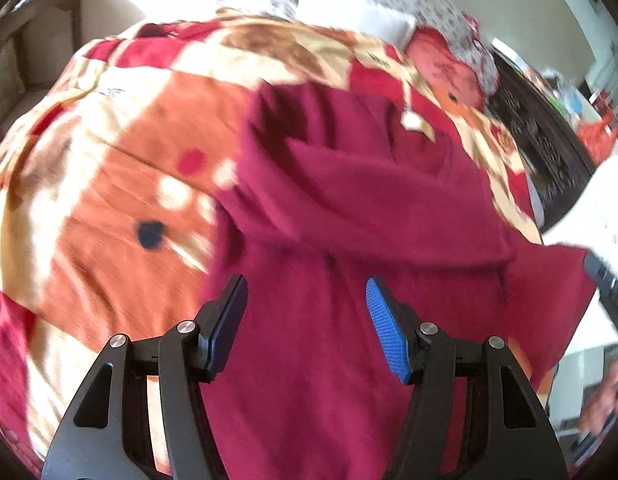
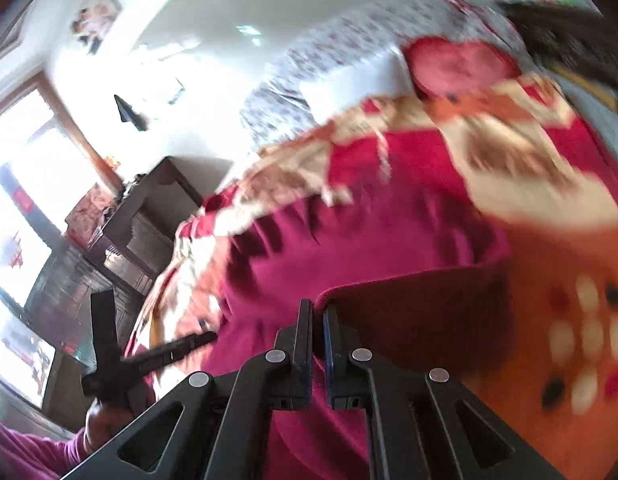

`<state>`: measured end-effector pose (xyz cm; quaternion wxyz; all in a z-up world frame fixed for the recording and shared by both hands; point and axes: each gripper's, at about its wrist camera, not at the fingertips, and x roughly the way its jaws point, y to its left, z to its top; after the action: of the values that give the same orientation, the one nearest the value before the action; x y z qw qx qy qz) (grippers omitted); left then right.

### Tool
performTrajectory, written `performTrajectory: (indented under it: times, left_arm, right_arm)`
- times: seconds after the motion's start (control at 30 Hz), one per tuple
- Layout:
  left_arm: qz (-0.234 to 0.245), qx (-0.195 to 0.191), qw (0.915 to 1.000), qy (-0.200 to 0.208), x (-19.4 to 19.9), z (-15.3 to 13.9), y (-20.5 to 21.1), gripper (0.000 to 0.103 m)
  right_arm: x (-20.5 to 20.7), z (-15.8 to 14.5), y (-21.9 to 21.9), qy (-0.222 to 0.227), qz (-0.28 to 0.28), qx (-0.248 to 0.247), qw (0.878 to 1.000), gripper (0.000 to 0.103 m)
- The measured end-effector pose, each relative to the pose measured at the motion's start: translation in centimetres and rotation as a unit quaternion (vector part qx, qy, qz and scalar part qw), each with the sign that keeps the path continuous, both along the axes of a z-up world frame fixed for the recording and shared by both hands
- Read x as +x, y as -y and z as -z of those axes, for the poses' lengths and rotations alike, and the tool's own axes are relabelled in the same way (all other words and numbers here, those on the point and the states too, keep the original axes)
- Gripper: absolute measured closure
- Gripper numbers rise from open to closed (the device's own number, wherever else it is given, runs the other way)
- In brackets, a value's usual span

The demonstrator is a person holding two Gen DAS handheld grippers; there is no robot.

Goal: Fold small clothes

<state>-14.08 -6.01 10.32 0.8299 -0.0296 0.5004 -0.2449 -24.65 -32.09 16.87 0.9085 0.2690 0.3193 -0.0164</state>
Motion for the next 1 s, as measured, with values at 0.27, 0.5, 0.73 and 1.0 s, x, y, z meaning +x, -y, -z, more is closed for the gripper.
performTrajectory:
  times: [0.27, 0.5, 0.73, 1.0]
  left_arm:
    - [-0.065, 0.0, 0.9978, 0.011, 3.8, -0.5, -4.0, 0.041]
    - [-0.037, 0.001, 0.9992, 0.015, 4.3, 0.0, -3.6, 0.041]
    - [-0.016, -0.016, 0.9995, 0.022, 5.7, 0.7, -1.3, 0.041]
    - [0.022, -0.041, 0.9989, 0.012, 9.4, 1.0, 4.2, 0.041]
  right_arm:
    - [16.8, 4.1, -1.8, -0.078, -0.065, 0.114, 0.988, 0.098]
    - [16.8, 4.9, -1.4, -0.069, -0.058, 0.122, 0.988, 0.096]
    - [9.4, 7.0, 1.9, -0.118, 0.0, 0.056, 0.991, 0.095]
    - [2.5, 8.9, 6.6, -0.108, 0.075, 0.097, 0.987, 0.095]
